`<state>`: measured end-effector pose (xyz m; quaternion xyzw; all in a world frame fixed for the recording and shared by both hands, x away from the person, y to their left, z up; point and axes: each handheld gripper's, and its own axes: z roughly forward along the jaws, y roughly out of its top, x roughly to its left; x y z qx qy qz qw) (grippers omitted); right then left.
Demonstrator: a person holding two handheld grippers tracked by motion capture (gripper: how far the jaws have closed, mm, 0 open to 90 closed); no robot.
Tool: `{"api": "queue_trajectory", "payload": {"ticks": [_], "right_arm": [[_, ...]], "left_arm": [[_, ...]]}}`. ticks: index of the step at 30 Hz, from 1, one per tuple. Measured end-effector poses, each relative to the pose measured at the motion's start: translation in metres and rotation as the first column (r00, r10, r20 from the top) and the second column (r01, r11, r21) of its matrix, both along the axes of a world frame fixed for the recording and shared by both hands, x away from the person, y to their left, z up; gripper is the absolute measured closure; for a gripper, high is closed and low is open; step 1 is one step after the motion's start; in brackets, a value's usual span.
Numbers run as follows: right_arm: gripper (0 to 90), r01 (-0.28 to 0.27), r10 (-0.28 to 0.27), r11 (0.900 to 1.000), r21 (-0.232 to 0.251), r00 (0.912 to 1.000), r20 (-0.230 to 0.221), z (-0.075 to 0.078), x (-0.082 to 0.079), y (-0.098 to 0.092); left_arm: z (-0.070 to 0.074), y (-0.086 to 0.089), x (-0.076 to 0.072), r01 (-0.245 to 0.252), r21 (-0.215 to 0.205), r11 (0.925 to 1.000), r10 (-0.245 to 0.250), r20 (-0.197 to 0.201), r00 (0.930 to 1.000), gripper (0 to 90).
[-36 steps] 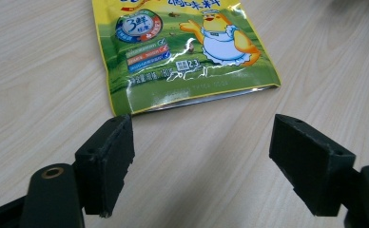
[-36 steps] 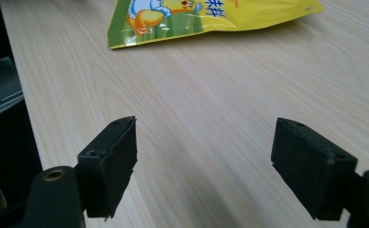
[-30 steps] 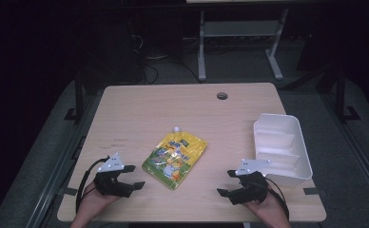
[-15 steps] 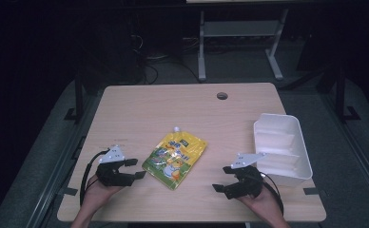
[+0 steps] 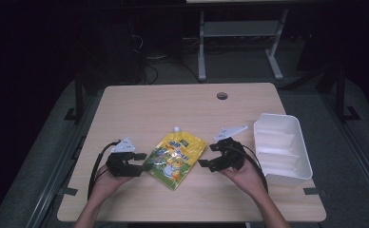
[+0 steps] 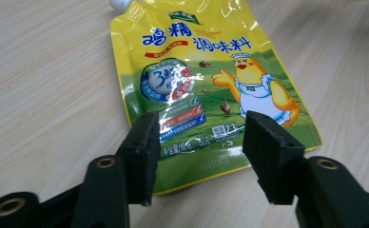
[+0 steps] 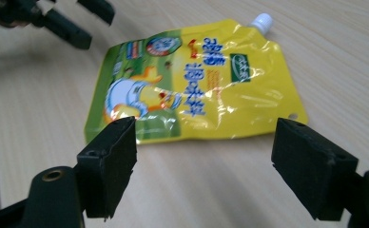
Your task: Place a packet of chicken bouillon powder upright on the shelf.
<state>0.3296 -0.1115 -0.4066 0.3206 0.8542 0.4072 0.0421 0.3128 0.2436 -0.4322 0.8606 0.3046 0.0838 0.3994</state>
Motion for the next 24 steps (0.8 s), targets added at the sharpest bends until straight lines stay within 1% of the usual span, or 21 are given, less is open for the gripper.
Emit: {"api": "queue_trajectory", "payload": {"ticks": [1,2,3,4,6,7,8,10,11,12,13,14,15,16,17,20,21,23,24], "right_arm": [[22.5,0.0,0.0,1.0,0.0,1.0,0.0,0.0,0.0,0.0],[22.6,0.003,-0.003,1.0,-0.002,1.0,-0.006,0.0,0.004,0.002],[22.5,0.016,-0.017,1.0,-0.012,0.9997,-0.019,0.0,0.017,0.008],[22.6,0.019,-0.019,1.0,-0.018,0.9996,-0.022,0.0,0.021,0.01],[22.9,0.029,-0.03,0.999,-0.026,0.9991,-0.03,-0.001,0.031,0.014],[22.9,0.029,-0.03,0.999,-0.026,0.9991,-0.03,-0.001,0.031,0.014],[22.9,0.033,-0.035,0.999,-0.034,0.9988,-0.034,-0.001,0.034,0.016],[24.3,0.053,-0.055,0.997,-0.056,0.9976,-0.042,-0.003,0.047,0.019],[24.3,0.053,-0.055,0.997,-0.056,0.9976,-0.042,-0.003,0.047,0.019],[24.4,0.061,-0.064,0.996,-0.06,0.9968,-0.049,-0.004,0.051,0.02],[25.0,0.072,-0.077,0.995,-0.075,0.9953,-0.058,-0.005,0.058,0.021],[25.0,0.072,-0.077,0.995,-0.075,0.9953,-0.058,-0.005,0.058,0.021],[28.1,0.089,-0.094,0.993,-0.079,0.9936,-0.062,-0.009,0.064,0.02],[29.8,0.099,-0.105,0.992,-0.077,0.9916,-0.075,-0.011,0.067,0.02],[29.8,0.099,-0.105,0.992,-0.077,0.9916,-0.075,-0.011,0.067,0.02],[39.4,0.12,-0.13,0.989,-0.089,0.9857,-0.108,-0.02,0.074,0.018],[42.0,0.121,-0.132,0.989,-0.088,0.9839,-0.121,-0.023,0.076,0.017],[43.7,0.134,-0.145,0.988,-0.078,0.9766,-0.159,-0.029,0.079,0.015],[46.1,0.137,-0.15,0.988,-0.077,0.9711,-0.186,-0.032,0.081,0.014]], "left_arm": [[0.0,0.0,0.0,0.0,0.0,1.0,0.0,0.0,1.0,51.5],[-0.002,-0.001,0.001,-0.01,0.004,0.9999,0.01,0.004,0.9999,51.5],[-0.005,-0.001,0.003,-0.017,0.002,0.9998,0.017,-0.006,0.9998,56.1],[-0.006,-0.002,0.004,-0.023,0.013,0.9997,0.023,-0.01,0.9997,57.8],[-0.008,-0.003,0.005,-0.025,0.014,0.9996,0.025,-0.011,0.9996,62.6],[-0.008,-0.003,0.005,-0.025,0.014,0.9996,0.025,-0.011,0.9996,64.9],[-0.008,-0.003,0.005,-0.025,0.01,0.9996,0.025,-0.009,0.9997,64.9],[-0.008,-0.006,0.007,-0.027,0.009,0.9996,0.027,-0.005,0.9996,72.1],[-0.008,-0.006,0.007,-0.027,0.009,0.9996,0.027,-0.005,0.9996,74.5],[-0.009,-0.007,0.007,-0.027,0.01,0.9996,0.027,-0.006,0.9996,74.5],[-0.009,-0.007,0.008,-0.023,0.011,0.9997,0.023,-0.01,0.9997,77.2],[-0.01,-0.008,0.008,-0.018,0.013,0.9997,0.019,-0.016,0.9997,77.2],[-0.011,-0.008,0.008,-0.012,0.019,0.9997,0.013,-0.019,0.9997,78.9],[-0.012,-0.009,0.008,-0.009,0.024,0.9997,0.01,-0.023,0.9997,78.9],[-0.013,-0.01,0.008,-0.006,0.027,0.9996,0.006,-0.027,0.9996,78.9],[-0.015,-0.014,0.008,0.012,0.056,0.9984,-0.011,-0.03,0.9995,78.6],[-0.016,-0.016,0.008,0.015,0.072,0.9973,-0.013,-0.023,0.9996,77.9],[-0.016,-0.016,0.008,0.016,0.069,0.9975,-0.015,-0.024,0.9996,77.5],[-0.017,-0.016,0.008,0.016,0.066,0.9977,-0.014,-0.027,0.9995,77.2]]}}
